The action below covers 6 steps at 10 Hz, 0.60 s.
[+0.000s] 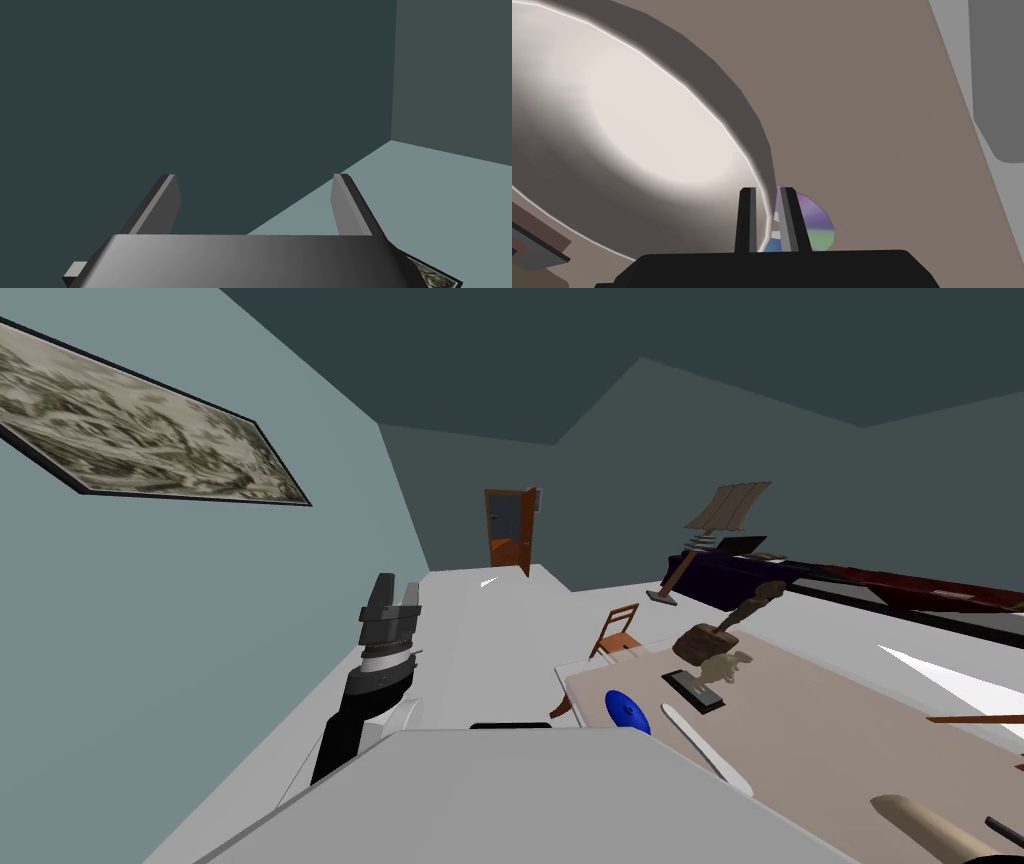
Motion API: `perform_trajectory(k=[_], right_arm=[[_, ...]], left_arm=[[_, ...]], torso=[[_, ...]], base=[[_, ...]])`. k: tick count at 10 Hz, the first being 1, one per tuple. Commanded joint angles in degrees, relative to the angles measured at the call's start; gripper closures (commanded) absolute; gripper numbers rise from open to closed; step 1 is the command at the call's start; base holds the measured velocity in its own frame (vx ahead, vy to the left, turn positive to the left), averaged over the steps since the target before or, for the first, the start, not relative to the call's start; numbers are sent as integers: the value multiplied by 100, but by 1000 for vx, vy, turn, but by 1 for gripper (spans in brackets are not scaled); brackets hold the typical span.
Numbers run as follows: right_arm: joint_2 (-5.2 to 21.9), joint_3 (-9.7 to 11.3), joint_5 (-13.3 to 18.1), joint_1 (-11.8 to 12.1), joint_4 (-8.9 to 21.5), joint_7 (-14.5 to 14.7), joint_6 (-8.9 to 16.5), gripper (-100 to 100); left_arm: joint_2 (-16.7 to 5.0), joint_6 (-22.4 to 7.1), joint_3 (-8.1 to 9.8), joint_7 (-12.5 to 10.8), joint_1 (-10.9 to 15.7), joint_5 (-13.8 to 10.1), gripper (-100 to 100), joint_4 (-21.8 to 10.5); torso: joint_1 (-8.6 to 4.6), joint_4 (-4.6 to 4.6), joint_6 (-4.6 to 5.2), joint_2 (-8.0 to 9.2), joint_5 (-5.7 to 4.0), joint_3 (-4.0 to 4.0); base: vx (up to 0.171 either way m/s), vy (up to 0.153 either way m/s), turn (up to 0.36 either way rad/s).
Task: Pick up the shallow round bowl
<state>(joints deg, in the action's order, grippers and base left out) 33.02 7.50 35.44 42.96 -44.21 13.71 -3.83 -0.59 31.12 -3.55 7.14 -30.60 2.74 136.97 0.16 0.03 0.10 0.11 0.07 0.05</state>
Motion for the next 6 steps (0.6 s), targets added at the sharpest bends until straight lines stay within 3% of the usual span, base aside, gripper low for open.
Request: perform_trajectory(k=[1, 2, 3, 5, 6], right_arm=[[0, 0, 0, 0, 0, 0, 0, 100], [0, 0, 0, 0, 0, 0, 0, 0], [102, -77, 32, 195, -124, -29, -113, 100], [182, -106, 48, 337, -238, -63, -172, 100], [127, -142, 57, 273, -145, -10, -180, 100]], left_arm=[[0, 0, 0, 0, 0, 0, 0, 0], [0, 0, 0, 0, 0, 0, 0, 0], [0, 0, 0, 0, 0, 0, 0, 0], [0, 0, 0, 0, -1, 0, 0, 0], [0, 0, 0, 0, -1, 0, 0, 0]], torso=[[0, 0, 0, 0, 0, 0], [1, 0, 0, 0, 1, 0], [2, 0, 0, -1, 1, -1], [27, -6, 2, -22, 7, -13], [31, -6, 0, -26, 10, -15]], base=[[0, 0, 0], [0, 0, 0], [46, 30, -79], [68, 59, -48], [28, 27, -10]])
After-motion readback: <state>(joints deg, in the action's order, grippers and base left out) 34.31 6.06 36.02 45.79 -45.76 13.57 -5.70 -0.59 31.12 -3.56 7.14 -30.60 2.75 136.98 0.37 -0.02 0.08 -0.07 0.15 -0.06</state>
